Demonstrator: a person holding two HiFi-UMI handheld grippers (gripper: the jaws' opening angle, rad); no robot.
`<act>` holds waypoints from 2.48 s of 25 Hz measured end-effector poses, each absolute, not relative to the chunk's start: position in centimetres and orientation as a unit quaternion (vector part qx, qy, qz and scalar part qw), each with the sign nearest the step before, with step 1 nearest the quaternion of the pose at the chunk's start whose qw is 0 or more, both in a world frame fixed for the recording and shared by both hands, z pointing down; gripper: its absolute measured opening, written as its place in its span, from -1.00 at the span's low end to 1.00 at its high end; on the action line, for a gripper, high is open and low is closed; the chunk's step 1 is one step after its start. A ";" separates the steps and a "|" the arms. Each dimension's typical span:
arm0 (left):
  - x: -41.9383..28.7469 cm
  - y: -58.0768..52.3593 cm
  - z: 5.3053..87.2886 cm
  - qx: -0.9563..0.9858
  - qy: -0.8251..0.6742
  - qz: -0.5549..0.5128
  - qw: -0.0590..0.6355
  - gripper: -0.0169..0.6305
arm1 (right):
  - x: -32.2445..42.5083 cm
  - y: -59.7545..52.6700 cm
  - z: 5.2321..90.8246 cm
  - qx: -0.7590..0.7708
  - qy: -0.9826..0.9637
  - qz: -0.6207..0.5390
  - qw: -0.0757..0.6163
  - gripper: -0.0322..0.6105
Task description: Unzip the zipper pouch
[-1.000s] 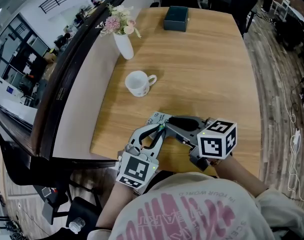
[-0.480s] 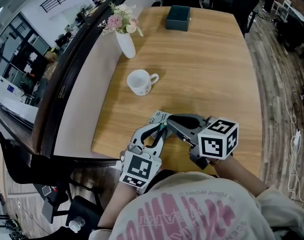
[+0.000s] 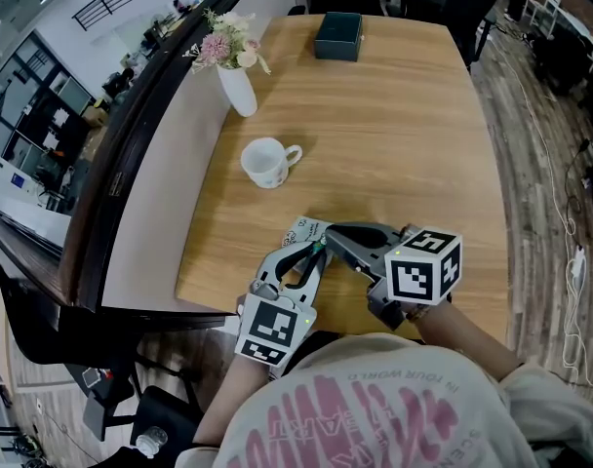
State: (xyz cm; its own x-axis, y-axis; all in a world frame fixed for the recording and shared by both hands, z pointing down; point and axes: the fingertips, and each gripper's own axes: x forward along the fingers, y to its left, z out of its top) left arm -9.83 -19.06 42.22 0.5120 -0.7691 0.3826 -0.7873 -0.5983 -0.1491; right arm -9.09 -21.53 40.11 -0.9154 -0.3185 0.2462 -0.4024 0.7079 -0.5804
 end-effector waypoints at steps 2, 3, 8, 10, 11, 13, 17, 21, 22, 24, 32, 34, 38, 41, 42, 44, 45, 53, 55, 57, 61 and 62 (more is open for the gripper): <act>-9.8 -19.0 42.2 0.868 -0.453 0.202 0.030 -0.81 | -8.6 -21.7 40.3 0.206 -0.920 0.328 0.062 -0.90; -9.8 -19.0 42.1 0.867 -0.455 0.197 0.035 -0.82 | -8.3 -21.8 40.3 0.209 -0.920 0.326 0.062 -0.90; -9.7 -18.9 41.7 0.868 -0.458 0.190 0.039 -0.82 | -7.7 -22.0 40.2 0.214 -0.919 0.326 0.057 -0.90; -9.7 -18.9 41.6 0.868 -0.458 0.186 0.041 -0.82 | -7.5 -22.1 40.2 0.216 -0.918 0.330 0.052 -0.90; -9.7 -18.9 41.5 0.868 -0.458 0.185 0.042 -0.82 | -7.4 -22.2 40.2 0.216 -0.917 0.332 0.049 -0.90; -9.6 -18.8 41.5 0.868 -0.458 0.185 0.041 -0.82 | -7.3 -22.1 40.1 0.217 -0.917 0.331 0.046 -0.90; -9.4 -18.7 41.3 0.868 -0.459 0.184 0.041 -0.82 | -6.8 -22.1 40.2 0.224 -0.915 0.331 0.045 -0.90; -9.3 -18.6 41.3 0.869 -0.458 0.184 0.042 -0.82 | -6.4 -22.2 40.5 0.230 -0.913 0.334 0.048 -0.90; -9.3 -18.6 41.4 0.869 -0.458 0.184 0.042 -0.82 | -6.4 -22.2 40.6 0.232 -0.912 0.334 0.051 -0.90; -9.2 -18.5 41.4 0.869 -0.457 0.181 0.045 -0.82 | -6.1 -22.3 40.9 0.238 -0.909 0.337 0.054 -0.90; -8.8 -18.4 41.4 0.872 -0.455 0.171 0.056 -0.82 | -5.3 -22.3 41.6 0.250 -0.902 0.347 0.054 -0.90; -8.6 -18.4 41.4 0.873 -0.455 0.167 0.061 -0.82 | -4.9 -22.4 42.0 0.258 -0.898 0.351 0.056 -0.90; -8.5 -18.4 41.3 0.873 -0.455 0.158 0.073 -0.82 | -4.3 -22.5 42.5 0.268 -0.893 0.356 0.058 -0.90; -8.4 -18.3 41.3 0.873 -0.455 0.156 0.075 -0.82 | -4.1 -22.5 42.9 0.270 -0.887 0.370 0.056 -0.90; -8.4 -18.3 41.3 0.874 -0.455 0.154 0.077 -0.82 | -4.0 -22.5 43.1 0.272 -0.883 0.378 0.054 -0.90; -8.4 -18.2 41.1 0.875 -0.454 0.150 0.079 -0.82 | -3.7 -22.6 43.5 0.275 -0.876 0.393 0.051 -0.90; -8.4 -18.2 41.1 0.875 -0.454 0.149 0.080 -0.82 | -3.6 -22.6 43.6 0.275 -0.875 0.396 0.050 -0.90; -8.5 -18.1 40.6 0.875 -0.457 0.131 0.091 -0.82 | -3.1 -22.6 44.2 0.285 -0.871 0.396 0.058 -0.90; -8.4 -18.0 40.5 0.877 -0.455 0.123 0.095 -0.82 | -2.9 -22.6 44.3 0.286 -0.871 0.394 0.059 -0.90; -8.3 -18.0 40.3 0.878 -0.454 0.120 0.097 -0.82 | -2.9 -22.6 44.3 0.288 -0.872 0.391 0.060 -0.90; -8.4 -18.0 40.1 0.878 -0.454 0.118 0.098 -0.82 | -2.8 -22.7 44.5 0.292 -0.872 0.388 0.064 -0.90; -8.4 -18.0 40.1 0.877 -0.455 0.116 0.100 -0.82 | -2.8 -22.8 44.5 0.293 -0.872 0.387 0.066 -0.90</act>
